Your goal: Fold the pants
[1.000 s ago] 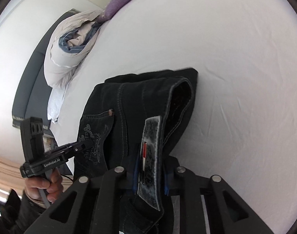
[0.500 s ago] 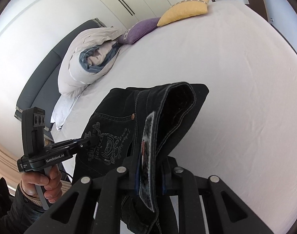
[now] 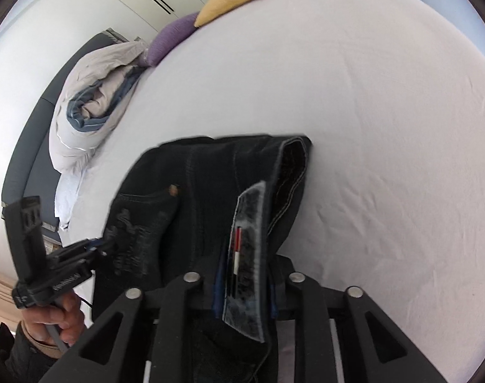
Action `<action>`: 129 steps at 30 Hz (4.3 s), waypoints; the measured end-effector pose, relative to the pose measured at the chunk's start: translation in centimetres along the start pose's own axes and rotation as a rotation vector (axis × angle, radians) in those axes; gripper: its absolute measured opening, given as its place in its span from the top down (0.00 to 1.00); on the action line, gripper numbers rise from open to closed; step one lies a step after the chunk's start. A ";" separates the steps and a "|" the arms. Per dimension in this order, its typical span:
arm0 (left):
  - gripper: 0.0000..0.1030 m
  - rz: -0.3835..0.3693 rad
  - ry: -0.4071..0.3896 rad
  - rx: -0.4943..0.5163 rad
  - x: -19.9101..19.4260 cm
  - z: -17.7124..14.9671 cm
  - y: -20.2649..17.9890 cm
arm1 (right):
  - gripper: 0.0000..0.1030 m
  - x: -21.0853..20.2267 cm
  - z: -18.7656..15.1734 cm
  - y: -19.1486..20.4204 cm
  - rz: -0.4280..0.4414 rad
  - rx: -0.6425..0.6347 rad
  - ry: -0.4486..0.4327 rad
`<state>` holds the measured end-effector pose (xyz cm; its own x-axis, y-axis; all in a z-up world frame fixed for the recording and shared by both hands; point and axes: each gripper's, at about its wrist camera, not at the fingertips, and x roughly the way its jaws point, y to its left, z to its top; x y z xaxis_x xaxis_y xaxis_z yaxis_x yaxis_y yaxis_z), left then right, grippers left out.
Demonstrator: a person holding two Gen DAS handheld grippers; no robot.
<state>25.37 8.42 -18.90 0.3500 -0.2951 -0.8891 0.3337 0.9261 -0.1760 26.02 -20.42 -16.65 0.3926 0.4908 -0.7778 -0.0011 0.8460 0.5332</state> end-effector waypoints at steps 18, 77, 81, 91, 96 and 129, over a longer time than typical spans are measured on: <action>0.06 0.353 -0.357 -0.093 -9.4 -9.8 -1.7 | 0.05 -9.8 -9.7 3.4 -0.259 -0.028 -0.323; 0.00 0.373 -0.334 -0.122 -26.4 -18.4 -15.1 | 0.00 -25.3 -19.7 17.6 -0.473 -0.196 -0.411; 0.00 0.370 -0.334 -0.122 -26.2 -18.4 -15.0 | 0.00 -25.2 -19.8 17.8 -0.472 -0.201 -0.410; 0.00 0.367 -0.331 -0.122 -25.7 -18.3 -14.9 | 0.00 -24.9 -19.7 17.9 -0.471 -0.207 -0.401; 0.00 0.367 -0.331 -0.121 -25.8 -18.3 -14.9 | 0.00 -24.9 -19.8 17.9 -0.472 -0.206 -0.401; 0.00 0.365 -0.319 -0.117 -25.1 -18.7 -15.0 | 0.00 -24.5 -20.3 18.0 -0.471 -0.206 -0.396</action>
<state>-4.83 6.30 -1.85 0.6820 0.0127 -0.7313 0.0458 0.9971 0.0600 -2.28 -12.98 5.24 0.7037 -0.0238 -0.7101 0.0930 0.9939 0.0590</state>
